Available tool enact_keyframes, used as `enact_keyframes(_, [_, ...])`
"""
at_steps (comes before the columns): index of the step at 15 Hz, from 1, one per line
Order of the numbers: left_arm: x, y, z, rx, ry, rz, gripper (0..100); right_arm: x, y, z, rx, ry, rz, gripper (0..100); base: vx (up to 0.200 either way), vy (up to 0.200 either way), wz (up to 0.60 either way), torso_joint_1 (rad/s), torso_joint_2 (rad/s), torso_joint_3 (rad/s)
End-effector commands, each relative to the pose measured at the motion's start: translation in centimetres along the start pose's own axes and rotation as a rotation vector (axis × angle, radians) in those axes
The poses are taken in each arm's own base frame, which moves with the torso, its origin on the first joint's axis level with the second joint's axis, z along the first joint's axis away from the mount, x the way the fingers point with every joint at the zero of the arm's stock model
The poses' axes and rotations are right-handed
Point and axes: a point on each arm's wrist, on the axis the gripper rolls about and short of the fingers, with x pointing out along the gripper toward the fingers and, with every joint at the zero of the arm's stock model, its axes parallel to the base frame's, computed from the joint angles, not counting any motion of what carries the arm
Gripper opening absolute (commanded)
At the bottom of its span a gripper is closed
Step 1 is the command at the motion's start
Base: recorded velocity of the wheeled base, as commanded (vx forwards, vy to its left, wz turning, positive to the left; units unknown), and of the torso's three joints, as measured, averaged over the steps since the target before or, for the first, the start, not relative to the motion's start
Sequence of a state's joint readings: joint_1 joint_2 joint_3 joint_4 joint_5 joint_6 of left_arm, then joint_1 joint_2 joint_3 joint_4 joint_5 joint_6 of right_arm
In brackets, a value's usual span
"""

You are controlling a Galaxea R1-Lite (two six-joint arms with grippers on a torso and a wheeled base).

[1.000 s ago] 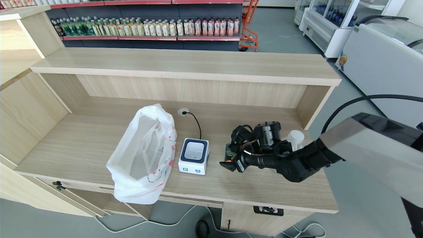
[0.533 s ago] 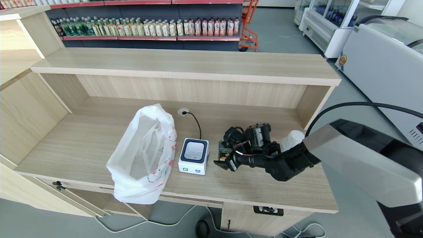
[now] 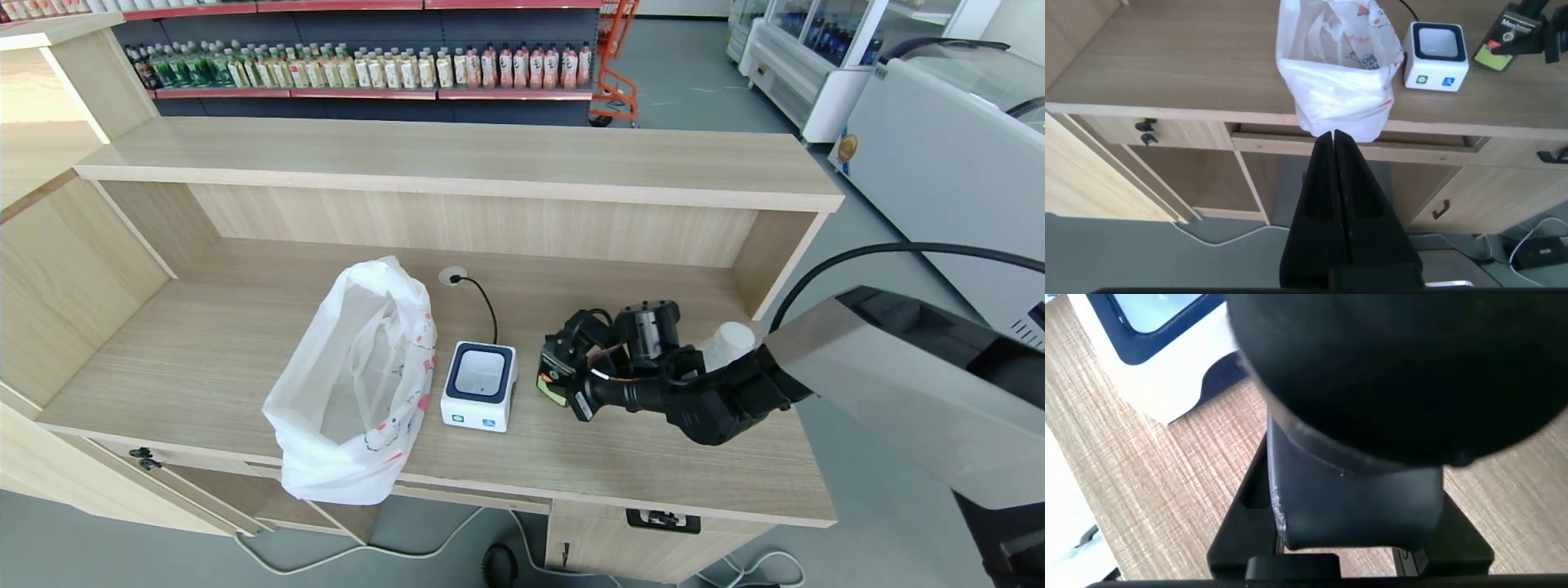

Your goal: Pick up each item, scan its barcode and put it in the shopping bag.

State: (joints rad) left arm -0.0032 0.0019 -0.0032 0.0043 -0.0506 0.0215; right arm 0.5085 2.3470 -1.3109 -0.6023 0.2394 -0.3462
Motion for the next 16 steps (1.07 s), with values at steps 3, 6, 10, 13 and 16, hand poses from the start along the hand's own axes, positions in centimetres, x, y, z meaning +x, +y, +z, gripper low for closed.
enact_keyframes(3, [0.0, 0.0, 0.0, 0.000, 0.000, 0.000, 0, -4.6, -1.6, 3.8, 0.102, -0.086, -0.055, 0, 0.000, 0.000, 0.00, 0.000, 0.00, 0.000])
enact_keyframes(6, [0.0, 0.0, 0.0, 0.000, 0.000, 0.000, 0, -7.2, -3.5, 6.1, 0.201, -0.160, -0.103, 0, 0.000, 0.000, 0.00, 0.000, 0.00, 0.000])
enact_keyframes(10, [0.0, 0.0, 0.0, 0.000, 0.000, 0.000, 0, -11.3, -3.9, 10.8, 0.295, -0.326, -0.057, 0, 0.000, 0.000, 0.00, 0.000, 0.00, 0.000])
enact_keyframes(13, [0.0, 0.0, 0.0, 0.000, 0.000, 0.000, 0, -15.1, -3.9, 13.2, 0.293, -0.405, -0.072, 0, 0.000, 0.000, 0.00, 0.000, 0.00, 0.000])
enact_keyframes(16, [0.0, 0.0, 0.0, 0.000, 0.000, 0.000, 0, -22.7, -3.7, 15.1, 0.184, -0.510, -0.163, 0, 0.000, 0.000, 0.00, 0.000, 0.00, 0.000])
